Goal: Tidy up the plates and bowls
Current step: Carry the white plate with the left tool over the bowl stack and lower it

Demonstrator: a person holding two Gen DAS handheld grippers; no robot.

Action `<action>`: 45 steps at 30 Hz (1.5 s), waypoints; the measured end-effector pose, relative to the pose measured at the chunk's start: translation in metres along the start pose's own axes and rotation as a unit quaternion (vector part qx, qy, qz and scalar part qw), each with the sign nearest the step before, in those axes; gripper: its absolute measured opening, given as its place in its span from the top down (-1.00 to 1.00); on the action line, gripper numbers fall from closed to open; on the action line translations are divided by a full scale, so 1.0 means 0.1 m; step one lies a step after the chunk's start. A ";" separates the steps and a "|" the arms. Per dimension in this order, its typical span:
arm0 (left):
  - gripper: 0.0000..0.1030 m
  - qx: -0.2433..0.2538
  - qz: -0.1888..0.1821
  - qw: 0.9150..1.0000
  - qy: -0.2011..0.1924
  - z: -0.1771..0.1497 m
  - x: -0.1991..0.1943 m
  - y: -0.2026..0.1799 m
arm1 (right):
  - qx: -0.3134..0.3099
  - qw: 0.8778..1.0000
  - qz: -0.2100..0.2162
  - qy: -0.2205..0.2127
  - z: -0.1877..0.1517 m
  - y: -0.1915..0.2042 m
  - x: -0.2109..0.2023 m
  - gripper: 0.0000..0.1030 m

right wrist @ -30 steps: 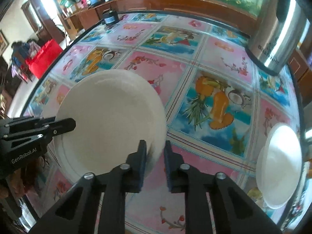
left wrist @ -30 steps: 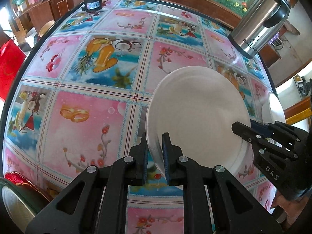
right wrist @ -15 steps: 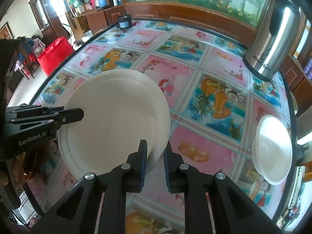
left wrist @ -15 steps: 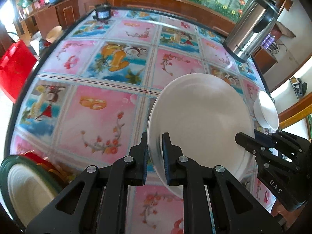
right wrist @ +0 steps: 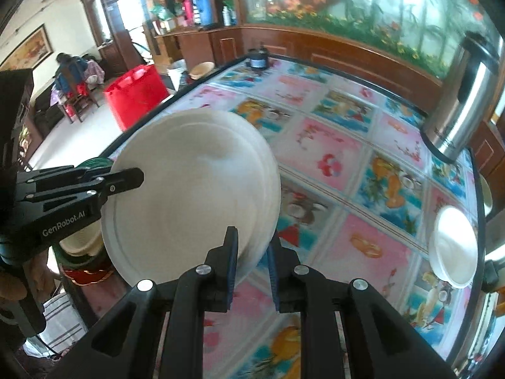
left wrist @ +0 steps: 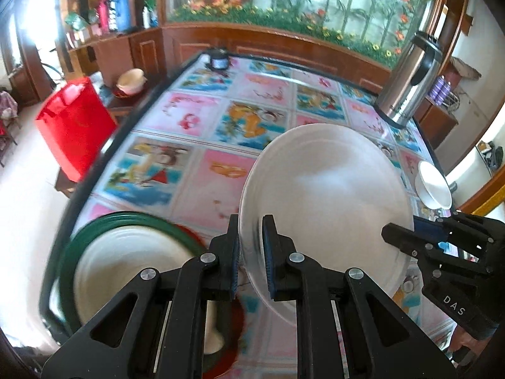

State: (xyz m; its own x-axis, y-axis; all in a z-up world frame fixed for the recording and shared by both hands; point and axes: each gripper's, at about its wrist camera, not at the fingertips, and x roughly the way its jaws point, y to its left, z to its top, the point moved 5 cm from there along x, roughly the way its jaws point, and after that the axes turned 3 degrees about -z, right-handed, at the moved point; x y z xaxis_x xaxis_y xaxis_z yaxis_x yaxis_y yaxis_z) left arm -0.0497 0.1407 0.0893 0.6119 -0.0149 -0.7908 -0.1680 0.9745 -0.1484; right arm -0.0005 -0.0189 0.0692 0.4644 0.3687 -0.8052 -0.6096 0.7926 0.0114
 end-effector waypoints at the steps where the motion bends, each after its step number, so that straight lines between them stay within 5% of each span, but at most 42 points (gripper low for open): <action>1: 0.75 -0.003 0.003 1.000 -0.006 -0.02 -0.06 0.07 | -0.003 1.000 0.003 -0.001 0.00 0.05 0.00 0.63; 11: 0.75 -0.037 0.035 0.998 -0.035 -0.27 -0.46 0.70 | -0.057 0.998 0.036 -0.006 0.08 0.76 -0.01 0.61; 21: 0.75 -0.087 0.052 0.995 -0.013 -0.54 -0.40 1.25 | -0.092 0.994 0.065 0.016 0.07 1.26 0.23 0.60; 45: 0.74 -0.095 0.088 0.991 -0.017 -0.77 -0.28 1.52 | -0.096 0.989 0.093 0.058 -0.04 1.56 0.51 0.48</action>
State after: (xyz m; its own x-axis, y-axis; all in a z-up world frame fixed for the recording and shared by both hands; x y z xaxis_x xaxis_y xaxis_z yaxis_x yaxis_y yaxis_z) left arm -0.1518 0.2722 0.0429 0.5853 0.1627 -0.7943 -0.4151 0.9017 -0.1211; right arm -0.0743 0.1213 0.0280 0.2623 0.4327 -0.8626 -0.7937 0.6051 0.0622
